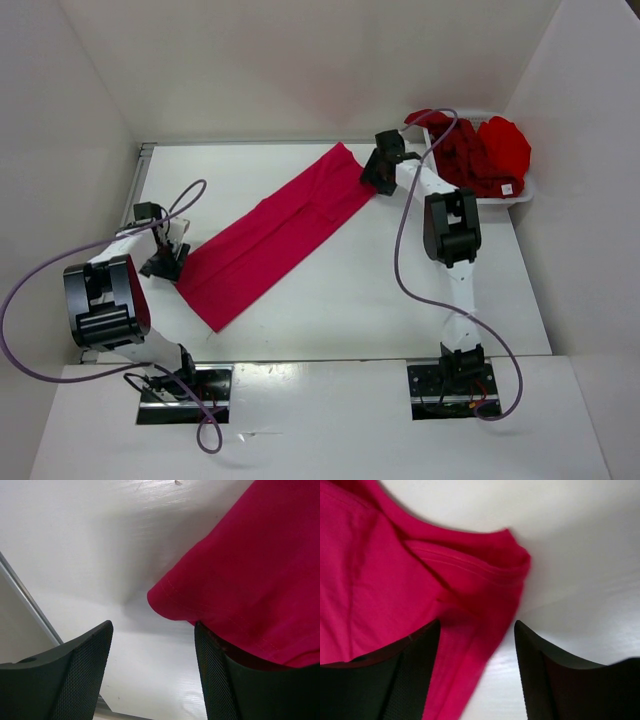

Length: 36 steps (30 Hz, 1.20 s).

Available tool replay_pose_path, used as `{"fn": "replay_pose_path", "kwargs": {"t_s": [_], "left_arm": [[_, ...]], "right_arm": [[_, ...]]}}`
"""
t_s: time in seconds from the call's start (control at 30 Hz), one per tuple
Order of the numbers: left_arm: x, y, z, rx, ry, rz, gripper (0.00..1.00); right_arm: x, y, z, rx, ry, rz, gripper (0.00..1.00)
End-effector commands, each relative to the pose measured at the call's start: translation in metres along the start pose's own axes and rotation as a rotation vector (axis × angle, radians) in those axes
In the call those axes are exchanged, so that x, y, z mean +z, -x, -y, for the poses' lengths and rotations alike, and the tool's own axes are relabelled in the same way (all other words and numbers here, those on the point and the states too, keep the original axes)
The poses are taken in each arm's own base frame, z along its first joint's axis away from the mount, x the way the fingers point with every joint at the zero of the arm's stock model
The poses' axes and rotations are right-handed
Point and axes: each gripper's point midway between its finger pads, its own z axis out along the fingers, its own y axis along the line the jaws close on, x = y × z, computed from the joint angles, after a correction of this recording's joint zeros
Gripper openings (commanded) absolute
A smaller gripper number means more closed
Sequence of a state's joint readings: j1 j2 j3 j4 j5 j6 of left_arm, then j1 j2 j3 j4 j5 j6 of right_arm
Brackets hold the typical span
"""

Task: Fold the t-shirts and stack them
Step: Rotate the tshirt 90 degrees

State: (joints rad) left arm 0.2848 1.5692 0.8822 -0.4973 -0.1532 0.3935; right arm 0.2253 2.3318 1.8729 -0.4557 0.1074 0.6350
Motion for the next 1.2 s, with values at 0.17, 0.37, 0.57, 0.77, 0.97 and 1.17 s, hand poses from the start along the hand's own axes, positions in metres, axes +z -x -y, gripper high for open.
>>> {"fn": "replay_pose_path", "kwargs": {"t_s": [0.17, 0.37, 0.57, 0.77, 0.97, 1.17], "left_arm": [[-0.024, 0.022, -0.006, -0.002, -0.015, 0.084, 0.74], [-0.037, 0.026, 0.003, 0.020, -0.083, 0.107, 0.75], [-0.045, 0.035, 0.044, 0.155, -0.163, 0.120, 0.75], [-0.031, 0.050, 0.074, 0.220, -0.171, 0.115, 0.75], [-0.011, 0.059, 0.061, 0.136, -0.080, 0.073, 0.75], [0.011, 0.055, 0.071, 0.124, -0.136, 0.033, 0.75]], "right_arm": [[0.023, 0.009, -0.016, 0.024, 0.054, -0.027, 0.30], [0.036, 0.046, -0.041, -0.063, 0.145, -0.007, 0.00], [0.002, 0.113, -0.079, -0.110, 0.201, 0.203, 0.17], [-0.027, 0.132, -0.044, -0.192, 0.062, 0.224, 0.82], [-0.091, 0.127, -0.060, -0.236, 0.025, 0.225, 0.82], [-0.148, 0.110, -0.088, -0.316, 0.029, 0.253, 0.82]]}}
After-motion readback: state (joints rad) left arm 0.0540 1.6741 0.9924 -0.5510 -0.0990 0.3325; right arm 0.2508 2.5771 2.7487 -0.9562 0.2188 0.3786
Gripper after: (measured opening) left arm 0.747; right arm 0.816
